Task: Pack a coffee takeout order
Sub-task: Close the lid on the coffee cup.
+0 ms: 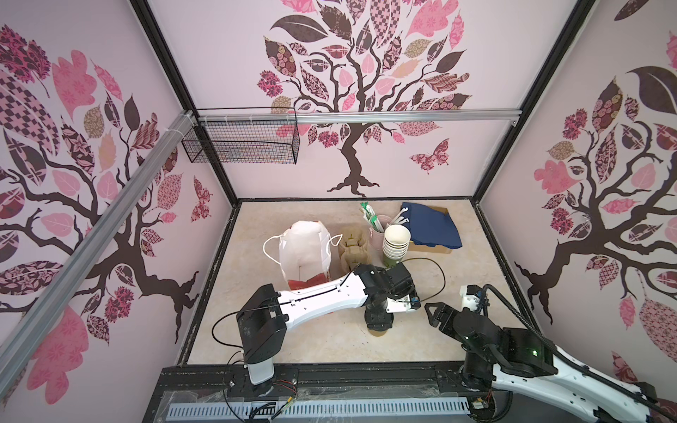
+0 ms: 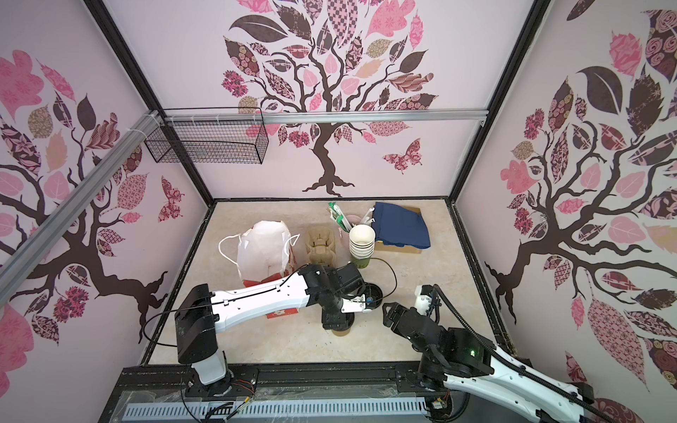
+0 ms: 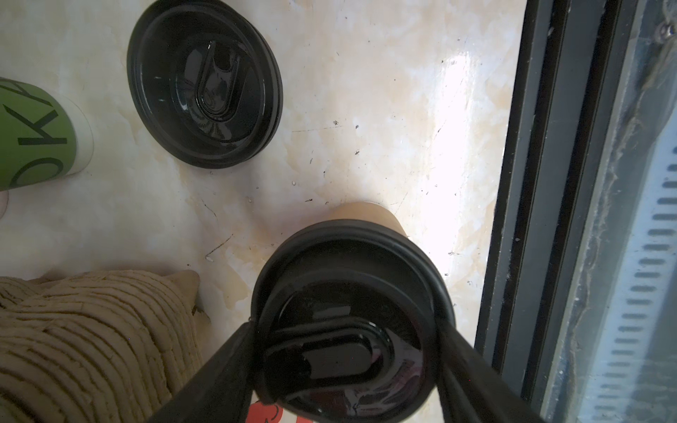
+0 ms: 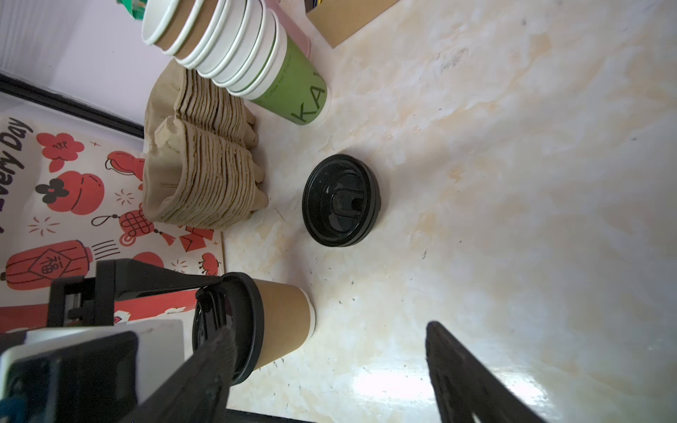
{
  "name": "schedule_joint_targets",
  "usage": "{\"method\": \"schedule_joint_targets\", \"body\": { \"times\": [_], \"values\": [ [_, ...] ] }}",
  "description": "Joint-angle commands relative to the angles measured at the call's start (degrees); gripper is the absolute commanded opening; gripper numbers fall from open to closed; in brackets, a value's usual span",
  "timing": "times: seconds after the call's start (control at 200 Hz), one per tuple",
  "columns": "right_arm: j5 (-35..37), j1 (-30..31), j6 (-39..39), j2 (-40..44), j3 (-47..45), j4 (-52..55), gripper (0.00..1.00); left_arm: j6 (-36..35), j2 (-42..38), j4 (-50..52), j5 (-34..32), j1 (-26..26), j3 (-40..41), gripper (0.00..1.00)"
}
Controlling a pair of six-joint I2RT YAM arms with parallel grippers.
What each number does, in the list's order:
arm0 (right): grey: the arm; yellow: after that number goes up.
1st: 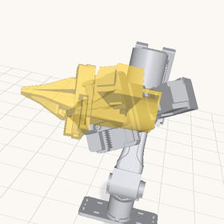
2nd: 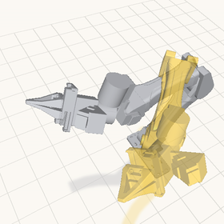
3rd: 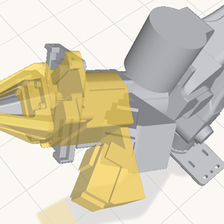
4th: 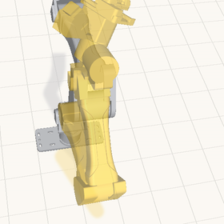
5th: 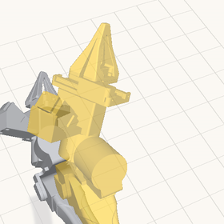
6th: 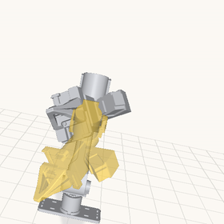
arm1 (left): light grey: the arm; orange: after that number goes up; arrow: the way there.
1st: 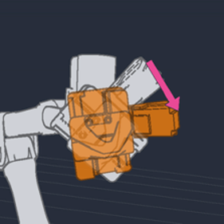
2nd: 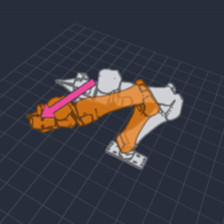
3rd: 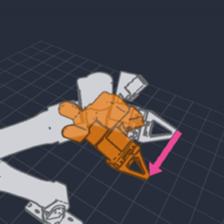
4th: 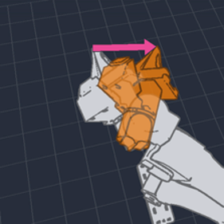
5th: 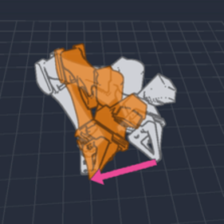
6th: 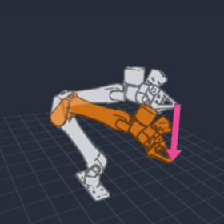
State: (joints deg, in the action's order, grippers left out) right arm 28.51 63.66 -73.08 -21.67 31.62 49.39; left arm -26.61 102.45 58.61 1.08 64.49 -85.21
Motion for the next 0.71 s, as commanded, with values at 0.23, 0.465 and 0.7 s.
{"method": "schedule_joint_targets", "body": {
  "times": [0.23, 0.465, 0.7],
  "values": [
    [-10.3, 0.2, -5.2, 2.0, -10.4, -14.2, 0.73, 1.3, -2.3, -1.7, 1.0, -0.4, 3.7, 0.72],
    [-16.1, 0.1, -6.0, 2.7, -16.4, -25.5, 0.74, 1.1, -1.7, -1.7, 0.3, -0.4, 4.2, 0.72],
    [-20.0, -0.1, -5.0, -1.6, -18.3, -35.5, 0.79, 1.1, -1.9, -1.7, 0.7, -0.4, 4.3, 0.72]
  ]
}}
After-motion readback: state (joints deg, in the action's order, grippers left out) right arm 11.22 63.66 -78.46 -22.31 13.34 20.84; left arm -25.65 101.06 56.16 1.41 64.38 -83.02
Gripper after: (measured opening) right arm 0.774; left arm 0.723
